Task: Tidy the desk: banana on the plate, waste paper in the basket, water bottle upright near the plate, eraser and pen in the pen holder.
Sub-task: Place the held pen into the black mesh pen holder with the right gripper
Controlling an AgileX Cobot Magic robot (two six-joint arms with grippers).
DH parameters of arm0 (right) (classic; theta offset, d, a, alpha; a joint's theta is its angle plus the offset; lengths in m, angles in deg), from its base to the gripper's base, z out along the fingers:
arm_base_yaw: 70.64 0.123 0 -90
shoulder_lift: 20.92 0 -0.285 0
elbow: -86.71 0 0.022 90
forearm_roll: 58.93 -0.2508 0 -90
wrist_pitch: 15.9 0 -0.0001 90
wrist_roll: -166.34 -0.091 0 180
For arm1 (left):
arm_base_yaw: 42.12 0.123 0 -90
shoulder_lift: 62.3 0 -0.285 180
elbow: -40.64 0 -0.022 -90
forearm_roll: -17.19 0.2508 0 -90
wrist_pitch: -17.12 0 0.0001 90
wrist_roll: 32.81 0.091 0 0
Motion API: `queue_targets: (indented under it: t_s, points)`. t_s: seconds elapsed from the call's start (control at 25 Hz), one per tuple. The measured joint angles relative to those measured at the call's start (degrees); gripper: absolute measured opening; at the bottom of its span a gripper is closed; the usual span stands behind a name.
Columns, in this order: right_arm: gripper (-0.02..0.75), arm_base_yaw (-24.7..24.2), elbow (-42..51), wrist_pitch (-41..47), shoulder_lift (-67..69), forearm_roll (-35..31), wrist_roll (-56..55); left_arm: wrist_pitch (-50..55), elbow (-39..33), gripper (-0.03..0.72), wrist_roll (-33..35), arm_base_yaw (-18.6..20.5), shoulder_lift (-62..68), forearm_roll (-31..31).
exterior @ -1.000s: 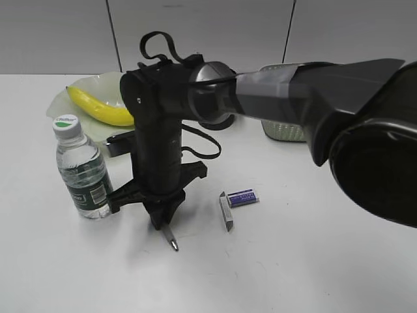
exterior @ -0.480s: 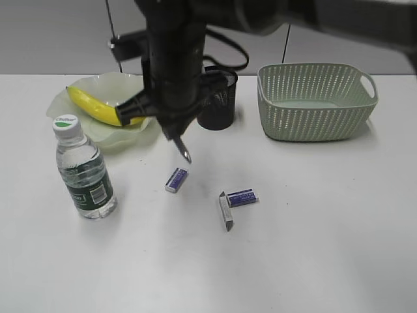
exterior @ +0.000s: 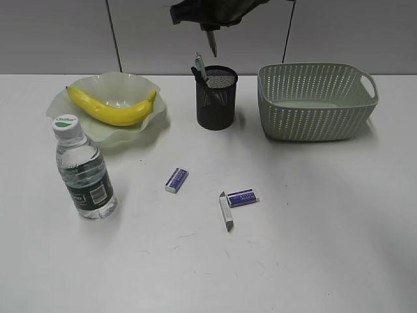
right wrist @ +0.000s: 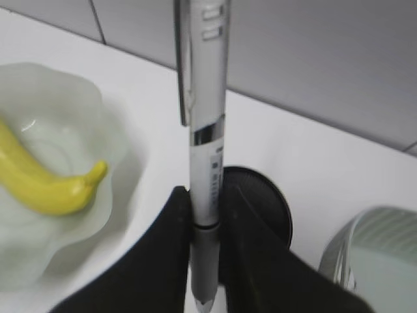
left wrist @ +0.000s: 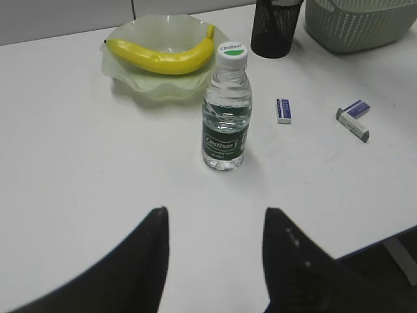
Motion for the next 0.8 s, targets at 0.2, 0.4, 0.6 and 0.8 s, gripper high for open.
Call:
queue_targets:
  t_s: [0.2,0.4,0.6,0.8]
  points:
    - [0.116,-2.1,0.0,-6.7,4.4,2.0,0.0,0.0,0.0,0.352,0.0,0.0,0.0,0.0]
    - [0.116,-3.3,0.1,-7.7,8.1,2.8,0.0,0.0,0.0,0.352,0.0,0.0,0.0,0.0]
    - [0.118,-3.8,0.1,-7.6,9.3,3.1,0.0,0.0,0.0,0.352,0.0,0.0,0.0,0.0]
    - [0.280,-3.8,0.1,-7.6,9.3,3.3,-0.2,0.0,0.0,0.352,0.0,0.0,0.0,0.0]
